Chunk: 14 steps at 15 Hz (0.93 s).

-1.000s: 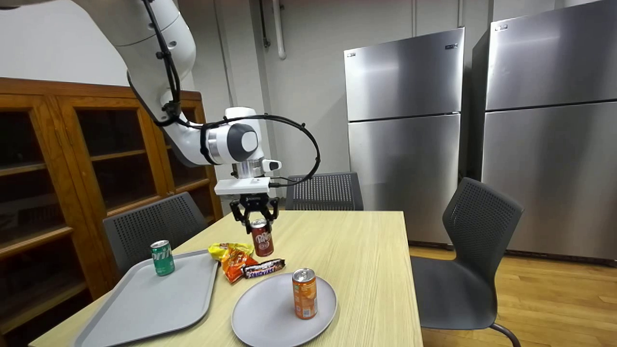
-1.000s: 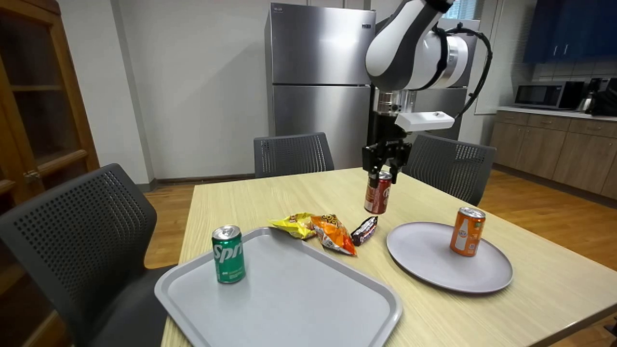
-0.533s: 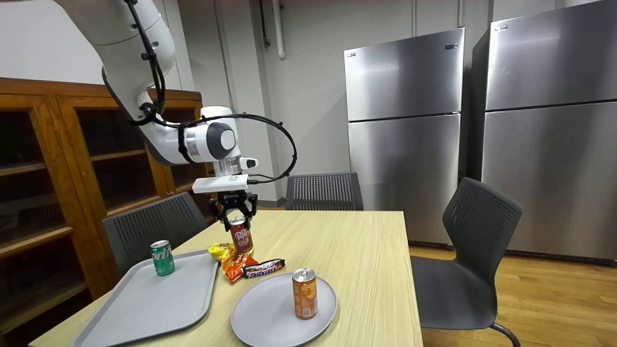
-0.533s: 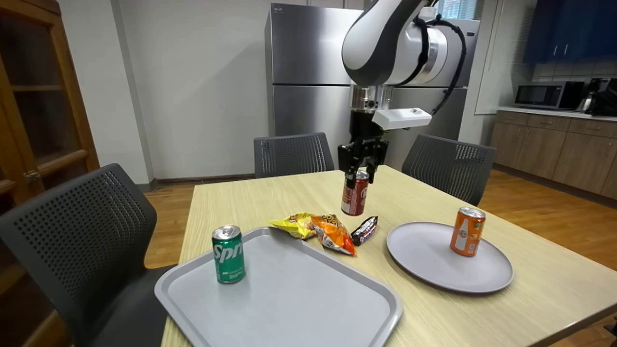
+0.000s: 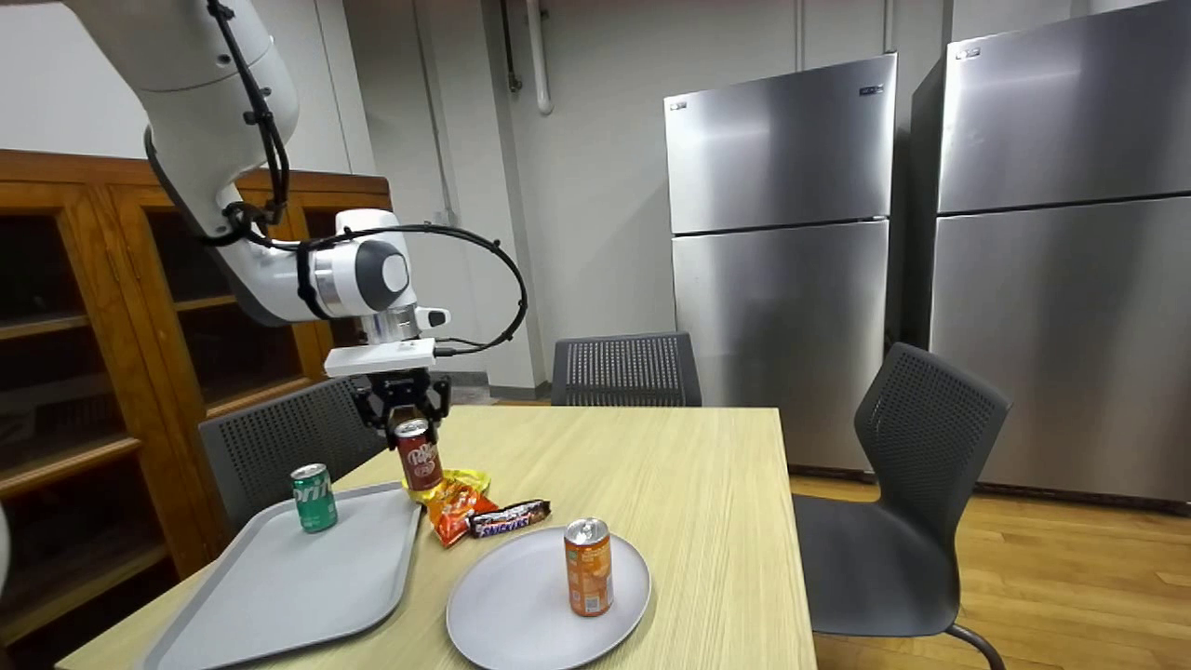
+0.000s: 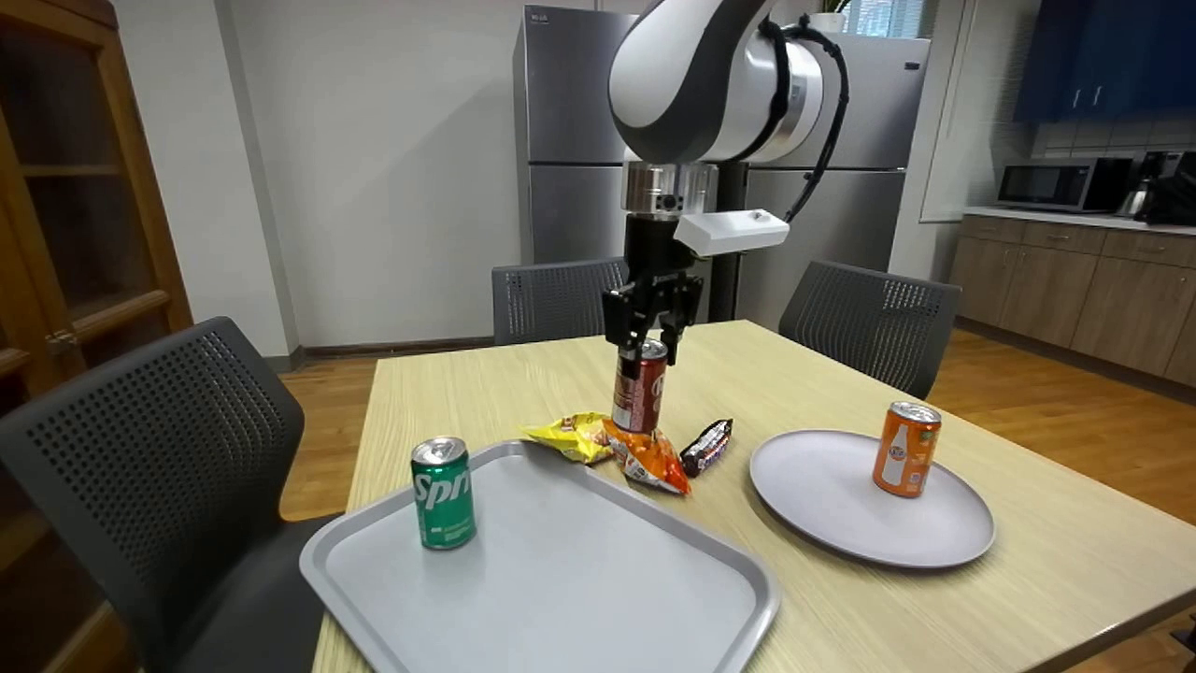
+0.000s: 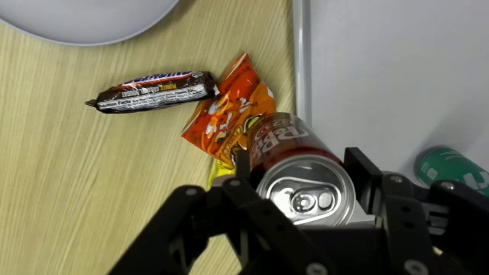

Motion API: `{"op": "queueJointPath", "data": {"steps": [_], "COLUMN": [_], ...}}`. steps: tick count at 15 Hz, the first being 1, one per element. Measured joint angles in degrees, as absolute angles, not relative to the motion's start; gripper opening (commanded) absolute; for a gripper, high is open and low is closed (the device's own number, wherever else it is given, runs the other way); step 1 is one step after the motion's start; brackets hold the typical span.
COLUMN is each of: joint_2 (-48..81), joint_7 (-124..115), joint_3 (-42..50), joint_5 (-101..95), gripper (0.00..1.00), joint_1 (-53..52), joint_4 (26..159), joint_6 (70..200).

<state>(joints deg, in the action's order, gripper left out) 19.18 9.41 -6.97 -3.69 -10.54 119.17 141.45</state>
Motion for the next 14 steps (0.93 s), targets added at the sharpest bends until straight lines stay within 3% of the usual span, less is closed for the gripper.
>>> {"op": "queueJointPath", "data": {"steps": [14], "joint_2": [20.28], "joint_7": [9.50], "joint_3": [-12.15], "joint_5": [-4.13], "gripper": [0.38], "joint_1": [-15.08], "joint_4": [118.98], "joint_6": [141.42]}}
